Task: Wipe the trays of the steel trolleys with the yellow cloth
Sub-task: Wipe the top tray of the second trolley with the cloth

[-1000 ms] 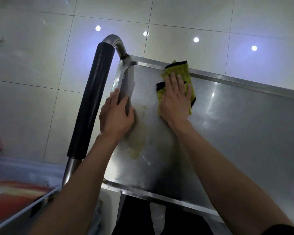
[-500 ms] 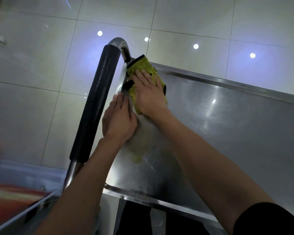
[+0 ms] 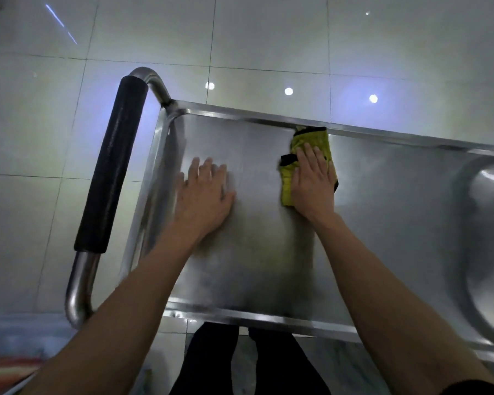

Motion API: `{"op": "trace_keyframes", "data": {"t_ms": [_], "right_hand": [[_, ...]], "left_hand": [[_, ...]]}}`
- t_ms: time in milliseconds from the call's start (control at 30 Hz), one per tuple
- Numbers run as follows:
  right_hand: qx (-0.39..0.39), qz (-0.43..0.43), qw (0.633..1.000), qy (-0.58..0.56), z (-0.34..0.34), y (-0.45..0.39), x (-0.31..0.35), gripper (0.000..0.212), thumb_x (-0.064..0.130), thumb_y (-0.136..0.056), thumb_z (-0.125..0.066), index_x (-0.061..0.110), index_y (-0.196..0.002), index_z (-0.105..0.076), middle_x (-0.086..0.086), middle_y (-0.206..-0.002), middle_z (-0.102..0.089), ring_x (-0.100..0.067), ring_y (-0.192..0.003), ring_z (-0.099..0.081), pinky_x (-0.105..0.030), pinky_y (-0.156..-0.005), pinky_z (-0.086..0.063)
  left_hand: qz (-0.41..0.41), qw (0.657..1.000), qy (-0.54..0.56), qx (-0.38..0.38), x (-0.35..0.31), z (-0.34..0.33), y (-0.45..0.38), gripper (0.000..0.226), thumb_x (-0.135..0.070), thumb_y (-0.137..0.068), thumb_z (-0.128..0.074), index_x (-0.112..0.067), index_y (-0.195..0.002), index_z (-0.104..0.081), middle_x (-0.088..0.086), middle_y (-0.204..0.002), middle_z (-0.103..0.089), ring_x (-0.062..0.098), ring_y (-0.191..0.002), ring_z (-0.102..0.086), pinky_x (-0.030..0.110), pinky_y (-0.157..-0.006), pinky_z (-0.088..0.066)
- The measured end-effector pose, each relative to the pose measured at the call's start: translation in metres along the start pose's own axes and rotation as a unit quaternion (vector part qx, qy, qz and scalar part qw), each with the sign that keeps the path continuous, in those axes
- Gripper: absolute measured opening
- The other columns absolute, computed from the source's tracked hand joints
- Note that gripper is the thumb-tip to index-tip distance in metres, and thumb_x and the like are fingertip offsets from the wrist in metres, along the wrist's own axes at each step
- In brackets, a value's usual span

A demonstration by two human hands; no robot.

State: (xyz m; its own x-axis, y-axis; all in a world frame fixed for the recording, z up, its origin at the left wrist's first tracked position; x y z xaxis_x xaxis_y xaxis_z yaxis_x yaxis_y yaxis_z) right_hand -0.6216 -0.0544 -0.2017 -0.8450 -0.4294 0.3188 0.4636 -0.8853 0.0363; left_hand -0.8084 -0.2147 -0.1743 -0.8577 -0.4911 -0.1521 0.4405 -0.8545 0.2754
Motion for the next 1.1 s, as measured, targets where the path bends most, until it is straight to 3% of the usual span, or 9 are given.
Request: {"op": "trace_keyframes", "data": {"t_ms": [200,367,600,867,1100], "right_hand": [[-0.019,-0.022,1.000,-0.005,0.023,0.014,-0.073,0.048,0.025,-0.103,-0.040,0.022,-0.151,-0.041,0.002,-0.161,-0.032,-0.017,-0.151,-0.023,-0.042,-0.123,-0.012],[-0.020,-0.025,0.999,0.004,0.019,0.016,-0.078,0.049,0.026,-0.102,-0.037,0.024,-0.151,-0.040,0.003,-0.162,-0.031,-0.018,-0.151,-0.022,-0.047,-0.123,-0.012],[-0.032,-0.012,0.999,0.018,-0.001,0.026,-0.037,0.051,0.027,-0.098,-0.037,0.024,-0.148,-0.044,0.002,-0.160,-0.036,-0.021,-0.149,-0.027,-0.051,-0.120,-0.015],[-0.038,0.028,0.999,0.023,-0.030,0.053,0.043,0.050,0.024,-0.099,-0.041,0.023,-0.148,-0.043,0.001,-0.159,-0.036,-0.021,-0.149,-0.028,-0.052,-0.121,-0.015],[-0.029,0.040,0.998,0.028,-0.045,0.063,0.090,0.051,0.025,-0.099,-0.038,0.024,-0.150,-0.040,0.002,-0.161,-0.033,-0.021,-0.150,-0.026,-0.054,-0.121,-0.016]], "left_hand": [[-0.043,0.999,0.000,0.017,-0.064,-0.021,0.009,0.053,-0.050,-0.100,-0.038,-0.026,-0.147,-0.038,0.005,-0.159,-0.032,0.030,-0.151,-0.018,0.057,-0.117,-0.020],[0.008,1.000,0.010,-0.003,-0.046,-0.017,0.038,0.052,-0.050,-0.099,-0.040,-0.026,-0.145,-0.042,0.005,-0.160,-0.033,0.028,-0.152,-0.017,0.060,-0.117,-0.019],[0.108,0.994,0.023,-0.003,0.031,-0.011,0.071,0.060,-0.054,-0.097,-0.044,-0.026,-0.150,-0.038,0.005,-0.163,-0.025,0.031,-0.152,-0.013,0.064,-0.118,-0.017],[0.177,0.983,0.047,0.015,0.103,-0.012,0.091,0.071,-0.060,-0.089,-0.053,-0.025,-0.147,-0.033,0.007,-0.159,-0.020,0.038,-0.147,-0.015,0.069,-0.108,-0.031],[0.183,0.974,0.136,-0.004,0.134,-0.008,0.102,0.081,-0.052,-0.087,-0.058,-0.031,-0.153,-0.017,0.004,-0.163,-0.022,0.035,-0.146,-0.028,0.059,-0.109,-0.038]]}}
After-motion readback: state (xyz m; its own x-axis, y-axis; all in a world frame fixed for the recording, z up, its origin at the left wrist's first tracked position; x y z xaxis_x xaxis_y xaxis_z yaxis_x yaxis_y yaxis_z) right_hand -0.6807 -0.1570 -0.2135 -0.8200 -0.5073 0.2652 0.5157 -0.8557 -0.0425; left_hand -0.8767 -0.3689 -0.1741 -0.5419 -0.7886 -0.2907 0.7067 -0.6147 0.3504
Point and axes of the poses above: each hand's wrist, its own y-axis away from the middle knuckle, its own z-axis out of the back of the hand, x = y × z, the point moved 7 cm from there along -y, towards the middle knuckle
